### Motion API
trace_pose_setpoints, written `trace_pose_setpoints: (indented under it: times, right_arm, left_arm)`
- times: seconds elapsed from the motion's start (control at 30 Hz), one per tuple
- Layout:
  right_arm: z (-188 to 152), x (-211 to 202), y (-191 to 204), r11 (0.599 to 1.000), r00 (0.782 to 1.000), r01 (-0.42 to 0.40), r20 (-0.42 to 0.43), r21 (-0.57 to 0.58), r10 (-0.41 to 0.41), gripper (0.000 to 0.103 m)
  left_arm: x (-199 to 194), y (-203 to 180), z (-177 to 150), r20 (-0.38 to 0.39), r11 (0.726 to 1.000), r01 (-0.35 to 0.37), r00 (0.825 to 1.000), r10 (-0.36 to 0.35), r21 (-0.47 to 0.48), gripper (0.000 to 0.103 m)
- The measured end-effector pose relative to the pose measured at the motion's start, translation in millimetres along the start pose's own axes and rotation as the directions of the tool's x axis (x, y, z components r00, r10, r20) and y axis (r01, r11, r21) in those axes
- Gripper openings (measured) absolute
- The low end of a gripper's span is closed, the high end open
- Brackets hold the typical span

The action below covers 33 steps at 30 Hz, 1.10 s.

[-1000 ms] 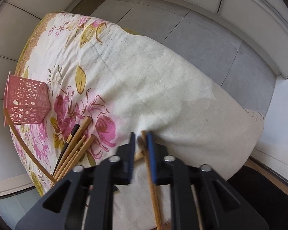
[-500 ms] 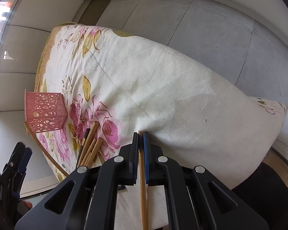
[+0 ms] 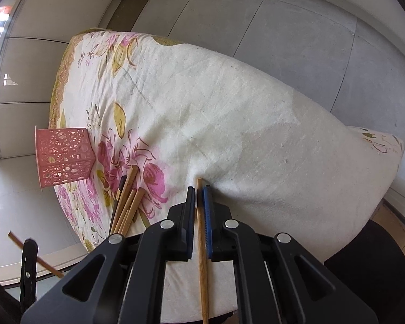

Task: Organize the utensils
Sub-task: 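Lift the wooden chopstick upright with the left gripper toward the pink holder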

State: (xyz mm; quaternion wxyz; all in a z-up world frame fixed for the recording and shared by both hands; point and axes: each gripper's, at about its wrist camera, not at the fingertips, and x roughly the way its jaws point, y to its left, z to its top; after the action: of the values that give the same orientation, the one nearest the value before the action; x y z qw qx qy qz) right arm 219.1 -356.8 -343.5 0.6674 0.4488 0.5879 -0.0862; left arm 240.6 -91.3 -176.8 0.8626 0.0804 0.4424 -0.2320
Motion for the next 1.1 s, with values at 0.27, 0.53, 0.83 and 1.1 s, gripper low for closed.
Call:
trace_pose_setpoints:
  times: [0.27,0.53,0.83,1.1]
  right_arm:
    - [-2.9,5.5,26.9,0.99,0.99,0.138,0.004,-0.02,-0.138,0.017]
    - [-9.5,8.3,44.4,0.957,0.962,0.269,0.083,-0.112,-0.261,0.005]
    - [-69.7,-64.2,54.1,0.957,0.97,0.101,0.242,-0.273,-0.033,0.005]
    - [-120.8,-161.3,80.5,0.902,0.934,0.004,0.325,-0.432,0.151,0.005]
  left_arm:
    - [-41.6,10.9,-9.5,0.091,0.998,0.043,0.995,-0.04,-0.036,0.007]
    - [-59.8,16.8,-10.9,0.132,0.997,0.048,0.99,-0.04,-0.056,0.007]
    - [-109.8,21.6,-23.4,0.214,0.99,0.013,0.977,0.018,-0.141,0.007]
    - [-165.7,-0.2,-23.5,0.345,0.983,-0.028,0.934,0.091,-0.183,0.007]
